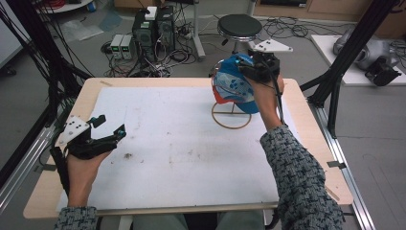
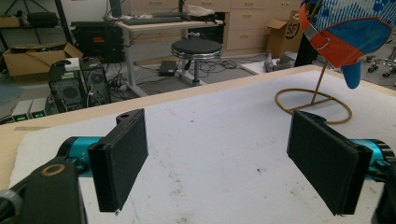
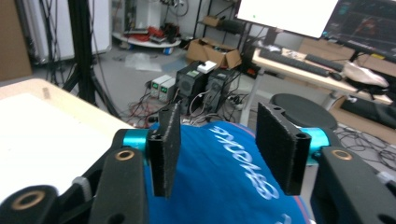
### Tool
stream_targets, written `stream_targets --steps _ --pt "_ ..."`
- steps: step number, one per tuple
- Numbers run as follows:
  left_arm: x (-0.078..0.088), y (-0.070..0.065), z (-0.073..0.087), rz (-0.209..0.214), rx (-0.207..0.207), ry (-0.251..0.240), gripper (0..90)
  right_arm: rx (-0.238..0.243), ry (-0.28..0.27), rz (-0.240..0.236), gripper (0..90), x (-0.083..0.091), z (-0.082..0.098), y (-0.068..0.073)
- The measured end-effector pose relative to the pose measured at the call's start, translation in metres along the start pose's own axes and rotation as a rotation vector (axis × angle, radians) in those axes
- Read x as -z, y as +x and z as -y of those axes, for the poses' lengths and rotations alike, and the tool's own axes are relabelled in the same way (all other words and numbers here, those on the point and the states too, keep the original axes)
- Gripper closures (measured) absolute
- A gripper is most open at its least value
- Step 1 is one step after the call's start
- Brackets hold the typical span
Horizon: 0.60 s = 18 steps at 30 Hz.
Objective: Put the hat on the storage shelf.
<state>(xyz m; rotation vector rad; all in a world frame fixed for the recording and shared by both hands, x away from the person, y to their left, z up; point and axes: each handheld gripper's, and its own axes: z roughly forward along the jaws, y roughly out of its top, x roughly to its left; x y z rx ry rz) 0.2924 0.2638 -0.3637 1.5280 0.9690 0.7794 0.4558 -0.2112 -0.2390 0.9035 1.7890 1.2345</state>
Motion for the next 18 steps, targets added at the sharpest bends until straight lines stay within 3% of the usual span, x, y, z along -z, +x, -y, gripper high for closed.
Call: stream_targets --steps 7,18 --pt "-0.001 0.000 0.001 -0.002 0.000 0.005 20.5 -0.063 -0.014 0.049 36.0 0.015 0.014 -0.018" --pt "-0.001 0.002 0.003 -0.009 0.004 0.012 20.5 -0.094 -0.082 0.109 22.3 0.050 0.030 -0.037"
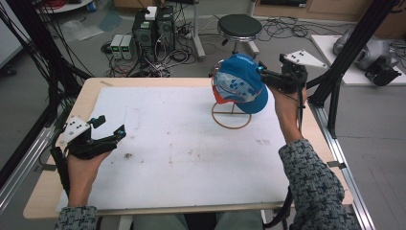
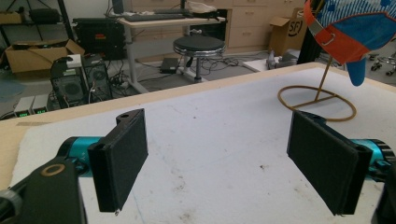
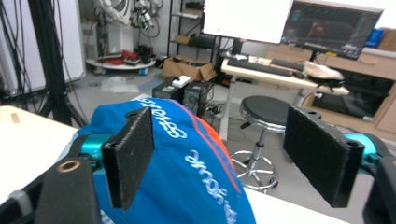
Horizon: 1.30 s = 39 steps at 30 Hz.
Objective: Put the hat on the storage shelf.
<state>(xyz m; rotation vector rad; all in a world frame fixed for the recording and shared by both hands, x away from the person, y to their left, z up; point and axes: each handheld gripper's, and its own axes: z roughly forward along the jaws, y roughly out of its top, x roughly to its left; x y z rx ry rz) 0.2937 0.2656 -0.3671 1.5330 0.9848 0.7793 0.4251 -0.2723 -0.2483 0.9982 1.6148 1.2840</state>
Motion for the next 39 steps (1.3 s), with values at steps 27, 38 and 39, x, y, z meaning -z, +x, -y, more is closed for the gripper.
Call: stream_targets --steps 27,38,39 --pt "0.003 0.003 0.000 -0.014 0.005 -0.004 20.4 -0.085 -0.092 0.066 12.1 0.072 0.057 -0.018" --pt "0.003 0.003 0.001 -0.018 0.006 -0.002 20.4 -0.054 -0.101 0.030 11.9 0.088 0.089 0.001" --pt "0.003 0.003 0.001 -0.017 0.005 -0.002 20.4 -0.042 -0.105 0.031 12.0 0.089 0.092 0.003"
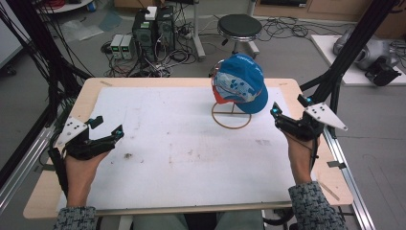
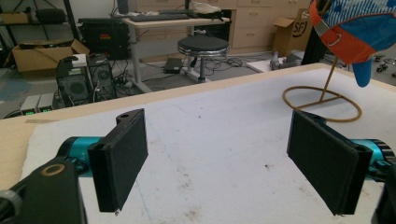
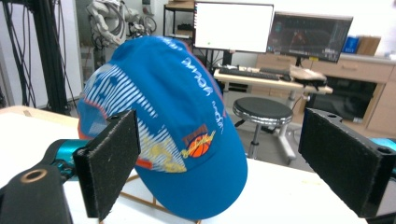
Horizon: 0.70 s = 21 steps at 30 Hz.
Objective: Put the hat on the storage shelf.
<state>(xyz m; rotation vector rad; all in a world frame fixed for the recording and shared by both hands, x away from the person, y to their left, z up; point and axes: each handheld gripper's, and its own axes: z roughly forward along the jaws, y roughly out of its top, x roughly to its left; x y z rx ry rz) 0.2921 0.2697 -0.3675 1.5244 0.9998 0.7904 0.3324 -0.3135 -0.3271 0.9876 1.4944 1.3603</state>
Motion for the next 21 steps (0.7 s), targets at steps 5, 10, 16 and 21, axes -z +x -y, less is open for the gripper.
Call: stream_targets --steps 5,10,16,21 --pt "0.000 0.001 0.001 -0.004 0.001 0.002 20.4 0.005 0.008 -0.029 11.9 0.004 0.018 0.008" --pt "0.000 0.001 0.001 -0.005 0.001 0.004 20.4 0.004 0.026 -0.038 11.9 0.006 0.032 0.012" --pt "-0.001 0.002 0.003 -0.008 0.001 0.010 20.4 -0.022 0.019 -0.037 11.9 0.007 0.034 0.012" --pt "-0.001 0.002 0.003 -0.011 -0.001 0.012 20.4 -0.022 0.015 -0.042 11.9 0.010 0.035 0.012"
